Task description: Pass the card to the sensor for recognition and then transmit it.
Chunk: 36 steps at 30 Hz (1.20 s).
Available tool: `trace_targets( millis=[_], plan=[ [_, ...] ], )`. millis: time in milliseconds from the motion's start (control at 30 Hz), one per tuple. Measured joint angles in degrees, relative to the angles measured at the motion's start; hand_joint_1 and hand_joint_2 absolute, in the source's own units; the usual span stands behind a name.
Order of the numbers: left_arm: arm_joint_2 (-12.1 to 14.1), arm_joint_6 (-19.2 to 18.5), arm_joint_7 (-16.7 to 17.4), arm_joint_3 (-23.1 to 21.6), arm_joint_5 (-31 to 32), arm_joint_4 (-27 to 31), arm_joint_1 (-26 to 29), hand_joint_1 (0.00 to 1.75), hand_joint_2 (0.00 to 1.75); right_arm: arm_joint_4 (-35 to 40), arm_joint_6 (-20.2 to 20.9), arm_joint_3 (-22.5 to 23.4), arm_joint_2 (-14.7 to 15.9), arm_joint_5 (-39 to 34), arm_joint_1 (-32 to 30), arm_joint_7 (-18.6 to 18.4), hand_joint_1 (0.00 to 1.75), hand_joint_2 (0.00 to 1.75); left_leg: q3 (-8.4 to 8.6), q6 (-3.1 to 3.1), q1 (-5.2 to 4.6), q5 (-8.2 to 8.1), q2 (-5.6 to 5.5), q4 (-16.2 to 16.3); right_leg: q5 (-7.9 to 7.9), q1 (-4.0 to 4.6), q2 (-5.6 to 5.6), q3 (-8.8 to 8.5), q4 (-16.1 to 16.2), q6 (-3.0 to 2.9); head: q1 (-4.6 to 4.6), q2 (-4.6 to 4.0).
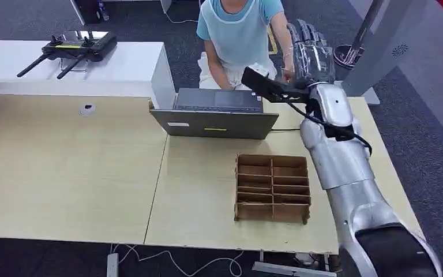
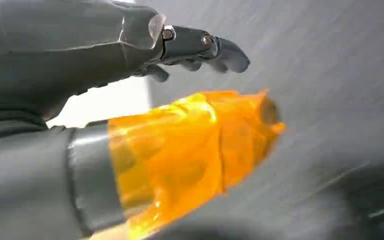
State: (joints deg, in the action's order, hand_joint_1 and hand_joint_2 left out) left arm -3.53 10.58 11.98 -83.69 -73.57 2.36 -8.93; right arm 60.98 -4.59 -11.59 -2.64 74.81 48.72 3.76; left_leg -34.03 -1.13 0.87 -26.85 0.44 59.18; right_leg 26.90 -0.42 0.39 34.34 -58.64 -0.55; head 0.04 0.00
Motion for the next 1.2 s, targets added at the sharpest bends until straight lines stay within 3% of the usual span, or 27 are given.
trace_targets(
  millis=[100,300,500,700,967,1067,1200],
  plan=[
    [-0.88,0.74,-0.40,0.70,-1.32,0.59,1.65,0.00,0.00,10.60,-1.54,1.13,-0.74,-3.42,-5.66,1.33,0.00,1.75,-0.21,0.02,0.09,0.02,-0.73,0.01,0.20,0.05,-0.75,-0.10,0.04,0.08,0.11,0.00],
    [-0.97,1.23,-0.16,1.55,-1.88,0.68,1.83,0.00,0.00,28.45,-1.16,1.64,-2.19,-4.64,-14.52,2.14,0.00,1.75,-0.17,0.00,0.05,0.01,-0.60,-0.05,0.16,0.03,-0.68,-0.11,0.00,0.01,0.02,0.00],
    [-1.63,3.00,-0.15,1.58,-2.13,0.70,1.90,0.00,0.00,42.30,-2.45,2.85,-3.57,-16.00,-24.48,5.49,0.00,1.75,-0.14,0.01,0.08,0.01,-0.69,-0.05,0.18,0.06,-0.79,-0.21,0.04,0.03,0.02,0.00],
    [-1.95,7.06,-0.32,-0.08,0.76,0.70,1.82,0.00,0.00,51.36,-0.22,4.51,-3.91,-29.08,-37.24,9.86,0.00,1.75,-0.16,0.02,0.07,-0.03,-0.67,-0.05,0.22,0.05,-0.77,-0.19,0.06,0.06,0.04,0.00],
    [-2.11,14.17,-16.09,-0.85,-1.80,0.55,1.76,0.00,0.00,56.37,-0.20,9.36,-5.29,-34.25,-50.09,11.78,0.00,1.75,-0.15,0.02,0.07,-0.03,-0.65,-0.06,0.21,0.05,-0.76,-0.18,0.06,0.05,0.02,0.02],
    [-2.13,14.84,-18.99,-1.05,-3.30,0.29,1.67,0.00,0.00,58.01,0.68,10.76,-5.49,-33.88,-53.57,12.13,0.00,1.75,-0.14,0.02,0.07,-0.03,-0.62,-0.06,0.21,0.05,-0.73,-0.18,0.06,0.05,0.02,0.00],
    [-2.33,15.94,-21.75,-1.07,-5.47,-0.04,1.65,0.00,0.00,58.97,-0.29,11.66,-5.47,-28.14,-58.55,12.09,0.00,1.75,-0.16,0.02,0.07,-0.03,-0.63,-0.07,0.22,0.05,-0.74,-0.17,0.06,0.05,0.04,0.00]
  ],
)
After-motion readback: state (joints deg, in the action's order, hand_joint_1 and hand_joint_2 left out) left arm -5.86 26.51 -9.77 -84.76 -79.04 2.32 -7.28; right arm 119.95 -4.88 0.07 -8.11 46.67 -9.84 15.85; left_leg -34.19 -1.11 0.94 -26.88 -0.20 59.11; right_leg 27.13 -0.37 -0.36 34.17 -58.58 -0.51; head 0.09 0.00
